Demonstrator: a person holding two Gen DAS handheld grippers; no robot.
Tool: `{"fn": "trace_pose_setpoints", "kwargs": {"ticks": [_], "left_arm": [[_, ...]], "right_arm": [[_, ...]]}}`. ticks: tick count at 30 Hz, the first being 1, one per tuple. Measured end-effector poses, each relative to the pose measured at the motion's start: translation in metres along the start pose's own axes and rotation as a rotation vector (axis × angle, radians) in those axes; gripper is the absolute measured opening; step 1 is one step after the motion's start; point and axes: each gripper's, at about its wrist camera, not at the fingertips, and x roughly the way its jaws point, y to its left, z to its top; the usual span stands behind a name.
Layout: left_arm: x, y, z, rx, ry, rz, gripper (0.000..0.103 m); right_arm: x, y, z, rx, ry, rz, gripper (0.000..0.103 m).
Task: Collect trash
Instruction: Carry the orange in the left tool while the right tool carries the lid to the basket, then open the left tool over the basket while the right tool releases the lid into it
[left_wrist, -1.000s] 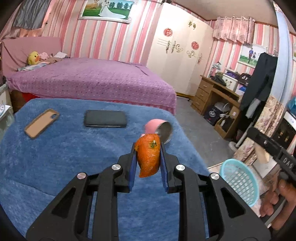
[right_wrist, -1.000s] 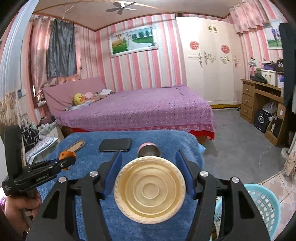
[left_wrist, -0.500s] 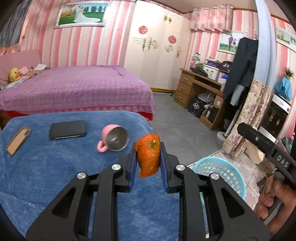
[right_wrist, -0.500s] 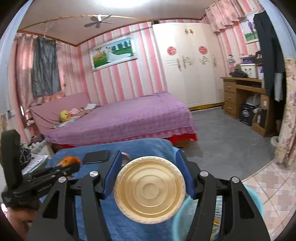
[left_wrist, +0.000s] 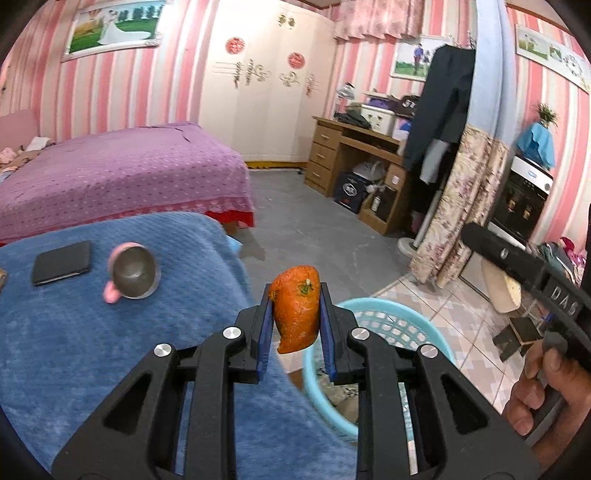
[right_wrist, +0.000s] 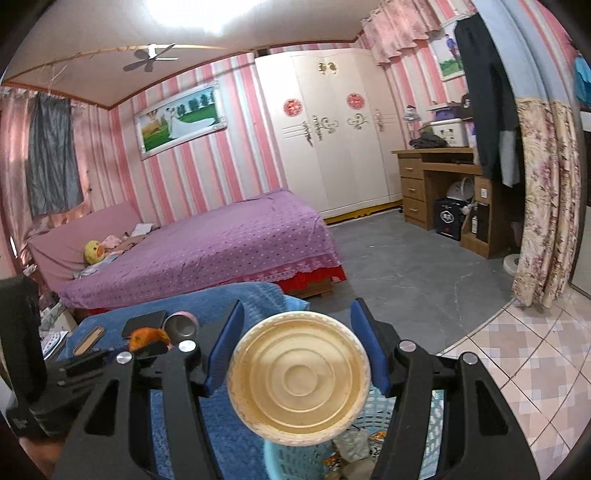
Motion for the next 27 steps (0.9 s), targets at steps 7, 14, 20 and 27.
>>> {"fn": "trace_pose_setpoints", "kwargs": {"ticks": [7, 14, 20, 27], "left_arm": [[0.035, -0.037, -0.005, 0.018, 0.061, -0.161, 0.048], [0.033, -0.036, -0.005, 0.027, 0.028, -0.121, 0.076], [0.006, 0.017, -0.013, -0.012, 0.017, -0.016, 0.084], [-0.066, 0.102, -0.030, -0.003, -0.042, 0.213, 0.097]], "right_arm": [[0.005, -0.022, 0.001, 0.031, 0.001, -0.046, 0.059], [0.004, -0.019, -0.003, 0.028, 0.007, -0.048, 0.060], [0.016, -0.003, -0.008, -0.022, 0.035, -0.069, 0.070], [0.022, 0.033, -0.011, -0.066, 0.020, -0.100, 0.085]]}}
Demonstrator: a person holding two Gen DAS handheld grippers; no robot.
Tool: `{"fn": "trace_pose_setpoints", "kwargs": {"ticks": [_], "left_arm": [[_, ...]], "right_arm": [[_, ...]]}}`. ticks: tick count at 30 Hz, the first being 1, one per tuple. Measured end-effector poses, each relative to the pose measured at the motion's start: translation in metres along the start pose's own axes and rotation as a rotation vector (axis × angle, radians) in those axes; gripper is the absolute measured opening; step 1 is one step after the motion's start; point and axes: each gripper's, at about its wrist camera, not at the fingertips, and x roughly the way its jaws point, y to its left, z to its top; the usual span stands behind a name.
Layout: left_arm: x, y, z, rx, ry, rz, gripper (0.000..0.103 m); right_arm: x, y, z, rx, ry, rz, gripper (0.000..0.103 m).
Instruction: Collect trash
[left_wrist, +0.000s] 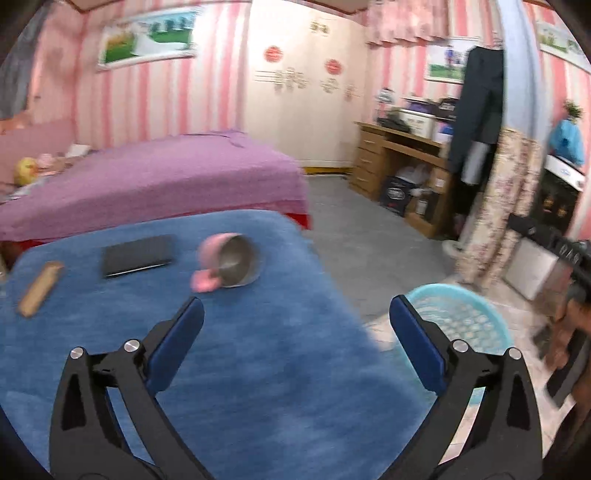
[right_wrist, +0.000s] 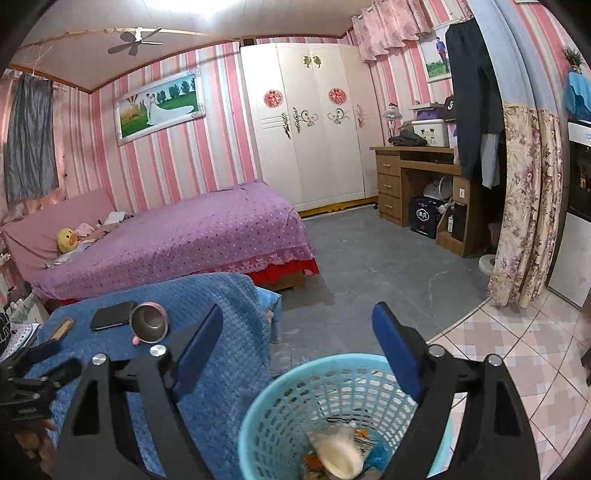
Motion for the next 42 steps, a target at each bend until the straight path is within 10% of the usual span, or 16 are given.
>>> {"fn": "trace_pose_setpoints", "kwargs": {"ticks": [17, 31, 42], "left_arm": [[-0.081, 0.186, -0.053, -0.184, -0.019, 0.302, 0.098], [-0.101, 0.211, -0.062, -0.195, -0.100, 0.333, 0.098], [-0.104, 0.228, -0.065, -0.249, -0.100, 0.409, 0.098]], "right_arm": [[0.026, 0.184, -0.053, -0.172, 0.105, 0.304, 0.095], [0.007, 0.278, -0.095, -0.277, 0.095, 0.372, 0.095], [0.005, 0.271, -0.092, -0.282, 0.097, 0.363, 0.095]]}}
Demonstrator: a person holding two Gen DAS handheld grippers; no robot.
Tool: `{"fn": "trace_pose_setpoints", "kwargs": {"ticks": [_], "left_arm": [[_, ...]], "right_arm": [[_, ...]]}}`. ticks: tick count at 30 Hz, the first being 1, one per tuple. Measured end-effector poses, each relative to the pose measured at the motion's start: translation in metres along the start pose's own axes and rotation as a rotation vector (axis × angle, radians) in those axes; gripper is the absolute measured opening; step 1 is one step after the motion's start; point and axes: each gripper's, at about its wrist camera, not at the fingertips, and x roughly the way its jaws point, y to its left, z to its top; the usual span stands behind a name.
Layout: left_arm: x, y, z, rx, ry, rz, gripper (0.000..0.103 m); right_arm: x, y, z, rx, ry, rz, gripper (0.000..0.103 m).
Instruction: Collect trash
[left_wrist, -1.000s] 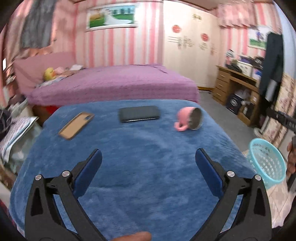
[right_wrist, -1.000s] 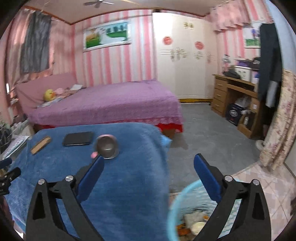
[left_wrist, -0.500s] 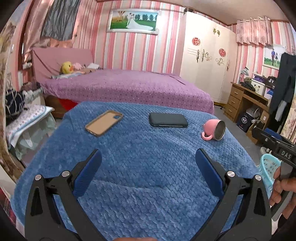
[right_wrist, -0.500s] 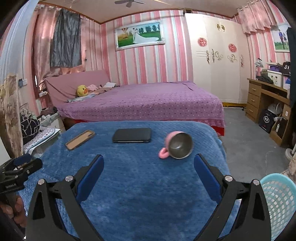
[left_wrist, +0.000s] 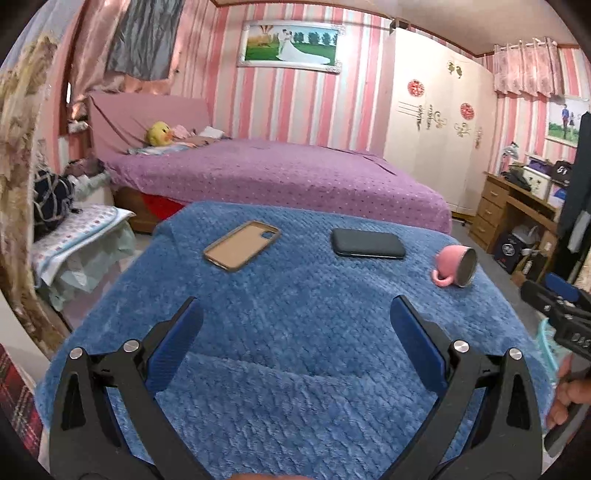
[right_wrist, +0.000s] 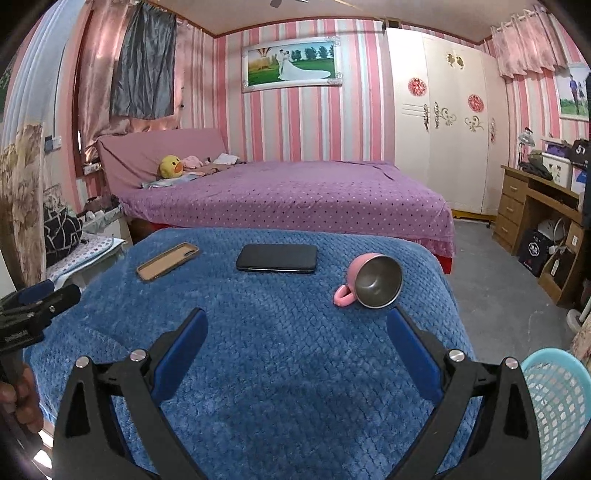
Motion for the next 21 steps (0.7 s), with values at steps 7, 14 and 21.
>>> {"fn": "trace_pose_setpoints", "kwargs": {"ticks": [7, 14, 21], "left_arm": [[0.001, -0.010, 0.001, 0.005, -0.002, -0.018, 0.098], [0.003, -0.021, -0.002, 0.022, 0.005, -0.025, 0.098], [0.003, -0.020, -0.002, 0.021, 0.012, -0.020, 0.098]], "right_arm": [[-0.003, -0.003, 0.000, -0.009, 0.000, 0.003, 0.095], [-0.003, -0.011, 0.000, 0.007, 0.009, -0.006, 0.095], [-0.004, -0.013, 0.000, 0.007, 0.007, -0.013, 0.095]]}}
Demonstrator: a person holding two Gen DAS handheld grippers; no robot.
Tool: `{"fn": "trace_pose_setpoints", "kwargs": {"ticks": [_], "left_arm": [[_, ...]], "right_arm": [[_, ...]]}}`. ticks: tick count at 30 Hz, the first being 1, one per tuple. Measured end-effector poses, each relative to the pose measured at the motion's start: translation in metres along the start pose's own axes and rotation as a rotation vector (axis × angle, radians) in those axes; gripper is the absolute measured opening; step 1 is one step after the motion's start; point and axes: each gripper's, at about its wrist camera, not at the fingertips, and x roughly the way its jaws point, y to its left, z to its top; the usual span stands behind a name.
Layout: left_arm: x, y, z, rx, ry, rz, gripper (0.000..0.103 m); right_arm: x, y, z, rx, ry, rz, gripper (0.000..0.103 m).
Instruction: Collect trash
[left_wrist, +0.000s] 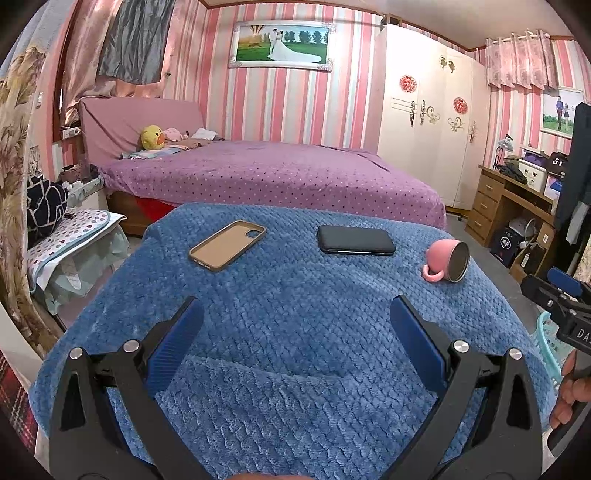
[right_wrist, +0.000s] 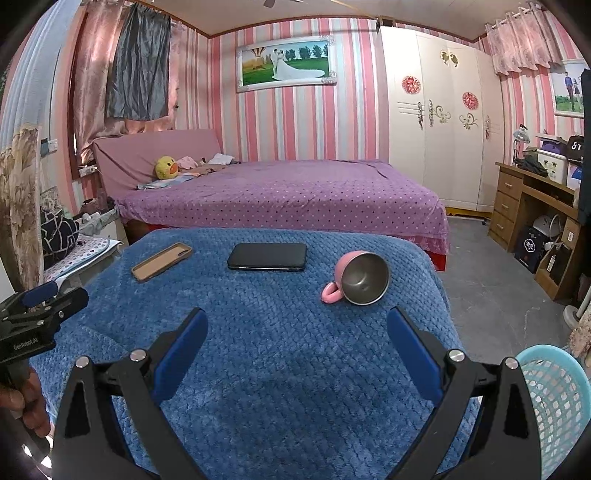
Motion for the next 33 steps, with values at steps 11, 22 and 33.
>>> {"fn": "trace_pose_setpoints", "kwargs": {"ticks": [11, 22, 33], "left_arm": [[0.0004, 0.0048, 0.0005, -0.018, 0.004, 0.006, 0.098], [0.0006, 0.0091, 0.0023, -0.027, 0.004, 0.013, 0.098], [-0.0005, 0.0073, 0.0028, -0.022, 0.003, 0.011, 0.098]], "right_arm": [[0.0006, 0.0004, -0.0012, -0.005, 0.012, 0.005, 0.095], [0.0011, -0.0002, -0.0014, -0.007, 0.015, 0.008, 0.095], [0.0044, 0.0014, -0.0044, -0.011, 0.019, 0.006, 0.095]]}}
